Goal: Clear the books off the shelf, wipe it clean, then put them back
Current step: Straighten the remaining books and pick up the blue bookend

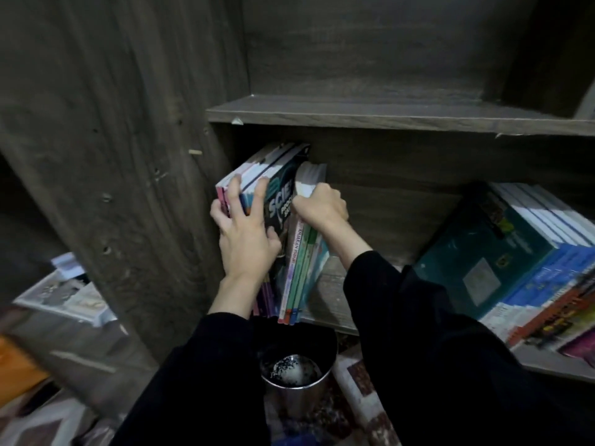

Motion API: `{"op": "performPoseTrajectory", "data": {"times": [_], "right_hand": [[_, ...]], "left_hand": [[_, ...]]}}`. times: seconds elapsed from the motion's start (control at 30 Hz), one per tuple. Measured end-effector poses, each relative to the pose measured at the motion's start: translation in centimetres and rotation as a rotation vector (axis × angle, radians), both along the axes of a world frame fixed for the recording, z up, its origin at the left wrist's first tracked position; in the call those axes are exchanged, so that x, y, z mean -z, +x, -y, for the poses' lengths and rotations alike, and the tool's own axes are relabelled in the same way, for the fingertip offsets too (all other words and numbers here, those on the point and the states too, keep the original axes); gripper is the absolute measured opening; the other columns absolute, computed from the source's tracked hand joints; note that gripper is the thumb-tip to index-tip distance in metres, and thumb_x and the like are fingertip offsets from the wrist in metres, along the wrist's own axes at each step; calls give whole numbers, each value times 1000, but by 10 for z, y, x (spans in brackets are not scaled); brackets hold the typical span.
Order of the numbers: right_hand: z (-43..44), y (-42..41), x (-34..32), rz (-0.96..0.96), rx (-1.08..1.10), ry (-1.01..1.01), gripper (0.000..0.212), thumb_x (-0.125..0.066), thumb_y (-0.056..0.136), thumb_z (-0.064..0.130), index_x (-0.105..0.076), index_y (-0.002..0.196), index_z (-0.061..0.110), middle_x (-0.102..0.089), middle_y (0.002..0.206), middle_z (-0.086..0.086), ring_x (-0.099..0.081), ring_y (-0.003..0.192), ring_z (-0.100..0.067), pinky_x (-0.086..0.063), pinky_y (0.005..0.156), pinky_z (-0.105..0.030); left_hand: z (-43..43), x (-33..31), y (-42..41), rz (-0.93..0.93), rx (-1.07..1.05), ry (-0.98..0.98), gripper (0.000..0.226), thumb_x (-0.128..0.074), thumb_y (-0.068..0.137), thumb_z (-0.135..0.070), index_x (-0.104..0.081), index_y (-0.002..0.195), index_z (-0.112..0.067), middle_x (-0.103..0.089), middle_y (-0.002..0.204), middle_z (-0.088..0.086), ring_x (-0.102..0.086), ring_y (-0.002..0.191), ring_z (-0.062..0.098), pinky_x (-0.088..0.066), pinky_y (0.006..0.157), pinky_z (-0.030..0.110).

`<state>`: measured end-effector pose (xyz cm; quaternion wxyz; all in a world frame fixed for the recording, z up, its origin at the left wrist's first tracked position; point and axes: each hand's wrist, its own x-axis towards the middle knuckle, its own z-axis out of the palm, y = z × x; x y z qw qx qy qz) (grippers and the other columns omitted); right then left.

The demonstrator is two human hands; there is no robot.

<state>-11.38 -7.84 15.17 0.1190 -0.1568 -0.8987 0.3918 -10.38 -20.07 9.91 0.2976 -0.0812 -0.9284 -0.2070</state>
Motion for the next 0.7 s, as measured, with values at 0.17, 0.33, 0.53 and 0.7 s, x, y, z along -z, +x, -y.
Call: {"op": "performPoseTrajectory", "data": {"times": [0.17, 0.33, 0.53, 0.7], "right_hand": [[1, 0, 16, 34, -200, -460, 49, -54, 89, 48, -58, 124, 14, -58, 112, -10, -58, 96, -25, -54, 85, -42], [-13, 37, 83, 27, -619, -533, 94, -59, 74, 68, -9, 150, 43, -6, 159, 13, -16, 137, -7, -22, 111, -52], [12, 35, 190, 69, -475, 8, 141, -84, 68, 33, 41, 133, 45, 7, 160, -12, -16, 145, -32, -28, 113, -52], [6, 15, 188, 79, -390, 333, 130, -72, 78, 46, 48, 127, 37, -1, 158, -22, -39, 133, -38, -43, 101, -49]], "left_hand": [[20, -11, 0, 80, 96, 113, 59, -46, 93, -28, -22, 145, -39, 0, 155, -10, -11, 134, 34, -46, 84, 52], [15, -10, 3, 114, 133, 131, 70, -45, 89, -59, -9, 147, -46, 20, 153, -18, 2, 140, 34, -43, 91, 57], [11, 0, -2, 25, 80, 75, 76, -39, 84, -69, -8, 148, -43, 16, 157, -7, -6, 136, 41, -50, 85, 57], [11, 2, -7, -5, 35, 39, 77, -35, 85, -70, -5, 149, -40, 12, 158, 0, -12, 134, 42, -49, 81, 53]]}}
